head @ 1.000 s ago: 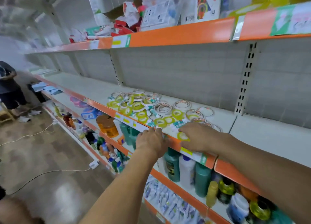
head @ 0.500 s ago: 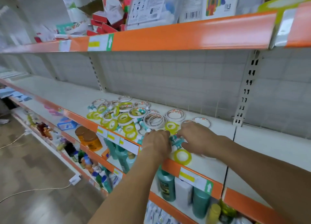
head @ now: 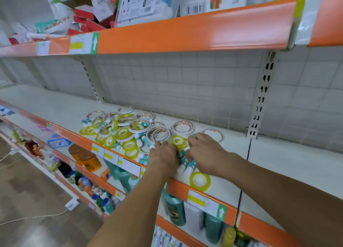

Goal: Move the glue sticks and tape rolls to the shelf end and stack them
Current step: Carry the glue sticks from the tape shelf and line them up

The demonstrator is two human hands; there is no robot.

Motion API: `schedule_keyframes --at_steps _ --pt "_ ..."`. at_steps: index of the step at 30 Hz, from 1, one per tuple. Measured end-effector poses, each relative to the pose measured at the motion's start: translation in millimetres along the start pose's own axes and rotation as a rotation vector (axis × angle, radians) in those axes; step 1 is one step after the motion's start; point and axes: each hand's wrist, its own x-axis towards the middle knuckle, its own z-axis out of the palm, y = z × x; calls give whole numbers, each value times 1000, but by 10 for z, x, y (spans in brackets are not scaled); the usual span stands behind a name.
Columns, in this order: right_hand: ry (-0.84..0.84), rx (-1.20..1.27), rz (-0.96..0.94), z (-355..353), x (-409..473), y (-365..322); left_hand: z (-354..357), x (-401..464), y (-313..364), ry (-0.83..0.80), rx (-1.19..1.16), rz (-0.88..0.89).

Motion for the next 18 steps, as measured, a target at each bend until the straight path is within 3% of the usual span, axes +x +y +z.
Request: schedule_keyframes --at_steps 10,18 --pt "2 144 13 25 -74 114 36 13 -40 55 -164 -58" --pt "143 818 216 23 -39 247 -61 82 -192 96 -670 -146"
